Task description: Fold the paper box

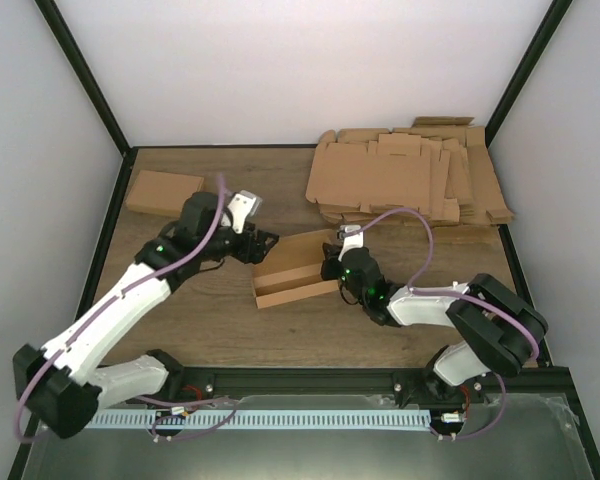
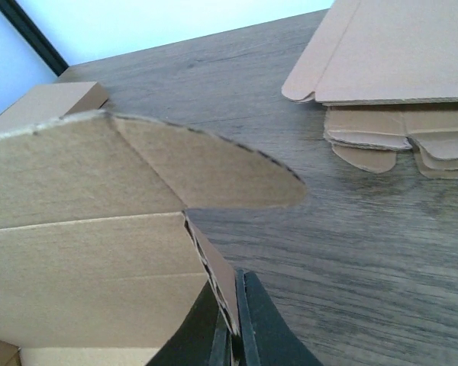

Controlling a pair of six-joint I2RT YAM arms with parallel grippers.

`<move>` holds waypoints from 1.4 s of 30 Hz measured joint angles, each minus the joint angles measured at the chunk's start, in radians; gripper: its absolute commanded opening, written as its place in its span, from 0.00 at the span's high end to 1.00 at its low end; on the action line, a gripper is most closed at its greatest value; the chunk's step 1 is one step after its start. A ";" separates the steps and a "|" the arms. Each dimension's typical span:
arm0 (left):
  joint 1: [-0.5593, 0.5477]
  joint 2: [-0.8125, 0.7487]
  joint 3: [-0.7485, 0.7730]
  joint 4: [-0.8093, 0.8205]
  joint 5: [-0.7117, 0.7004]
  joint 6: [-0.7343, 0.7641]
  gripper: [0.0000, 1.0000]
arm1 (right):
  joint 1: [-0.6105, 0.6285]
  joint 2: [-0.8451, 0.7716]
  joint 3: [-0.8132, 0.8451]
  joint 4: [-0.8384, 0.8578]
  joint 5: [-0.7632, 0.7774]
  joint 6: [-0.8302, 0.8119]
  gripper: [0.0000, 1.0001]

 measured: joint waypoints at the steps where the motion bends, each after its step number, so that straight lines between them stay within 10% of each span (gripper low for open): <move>1: 0.001 0.040 0.028 -0.016 0.019 0.047 0.38 | 0.000 0.002 -0.002 0.007 -0.008 -0.010 0.99; 16: -0.018 0.342 0.191 -0.175 0.145 0.334 0.54 | 0.000 0.015 -0.011 0.048 -0.039 -0.071 0.99; 23: -0.018 0.384 0.194 -0.183 0.120 0.351 0.87 | 0.000 0.015 -0.011 0.048 -0.043 -0.082 0.98; 42: -0.224 0.391 0.180 -0.182 0.016 0.309 0.91 | 0.007 -0.135 -0.080 -0.206 -0.079 -0.043 0.47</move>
